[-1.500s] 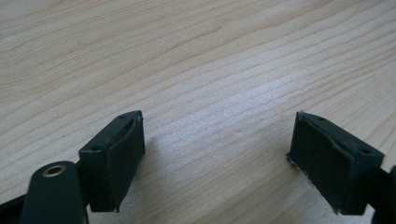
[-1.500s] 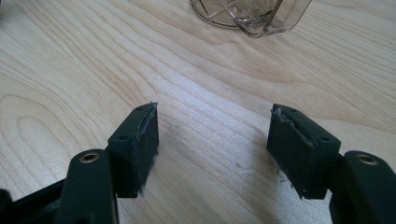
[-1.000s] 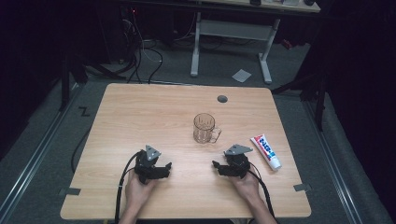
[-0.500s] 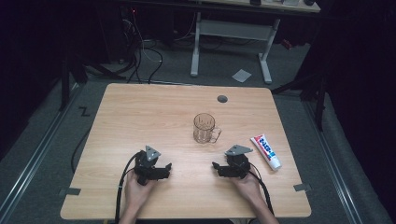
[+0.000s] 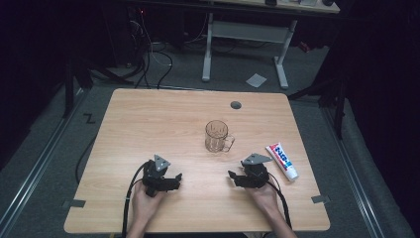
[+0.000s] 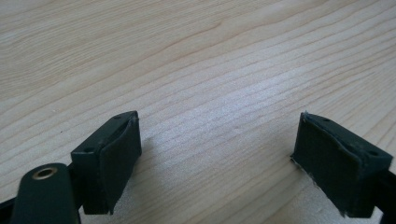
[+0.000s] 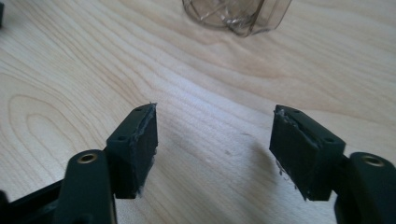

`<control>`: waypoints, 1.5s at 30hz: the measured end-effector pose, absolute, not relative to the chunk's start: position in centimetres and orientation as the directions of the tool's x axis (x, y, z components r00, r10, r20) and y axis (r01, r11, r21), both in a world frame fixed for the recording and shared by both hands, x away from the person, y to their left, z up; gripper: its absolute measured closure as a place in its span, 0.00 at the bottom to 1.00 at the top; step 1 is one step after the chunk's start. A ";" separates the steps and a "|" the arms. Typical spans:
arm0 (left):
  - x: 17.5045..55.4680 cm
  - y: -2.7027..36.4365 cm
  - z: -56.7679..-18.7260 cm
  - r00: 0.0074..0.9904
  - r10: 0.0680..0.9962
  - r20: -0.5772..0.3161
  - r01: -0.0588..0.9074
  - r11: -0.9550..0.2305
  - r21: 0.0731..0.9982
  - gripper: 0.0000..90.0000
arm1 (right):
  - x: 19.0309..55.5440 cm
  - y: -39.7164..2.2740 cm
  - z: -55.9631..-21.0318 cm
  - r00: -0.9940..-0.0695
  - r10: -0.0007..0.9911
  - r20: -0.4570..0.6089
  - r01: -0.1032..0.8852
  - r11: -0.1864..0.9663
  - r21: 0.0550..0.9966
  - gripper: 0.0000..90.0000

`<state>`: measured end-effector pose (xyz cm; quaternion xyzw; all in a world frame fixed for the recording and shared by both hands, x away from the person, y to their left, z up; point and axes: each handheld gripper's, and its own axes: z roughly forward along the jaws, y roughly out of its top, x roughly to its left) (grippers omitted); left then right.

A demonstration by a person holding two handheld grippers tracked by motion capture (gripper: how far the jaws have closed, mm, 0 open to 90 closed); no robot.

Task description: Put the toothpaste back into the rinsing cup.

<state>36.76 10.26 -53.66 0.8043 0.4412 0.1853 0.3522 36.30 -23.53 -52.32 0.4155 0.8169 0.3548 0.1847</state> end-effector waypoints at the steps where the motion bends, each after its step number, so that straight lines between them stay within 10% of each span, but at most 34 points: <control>1: 36.8 10.3 -53.7 0.542 0.840 -0.013 0.579 -0.363 0.730 0.17 | 36.2 -23.6 -52.2 -0.585 0.811 -0.005 0.544 0.397 0.739 0.40; 45: 36.7 10.2 -53.6 0.540 0.842 -0.012 0.581 -0.362 0.730 0.17 | 31.5 -29.9 -49.3 -0.499 0.867 0.014 0.468 0.256 0.846 0.51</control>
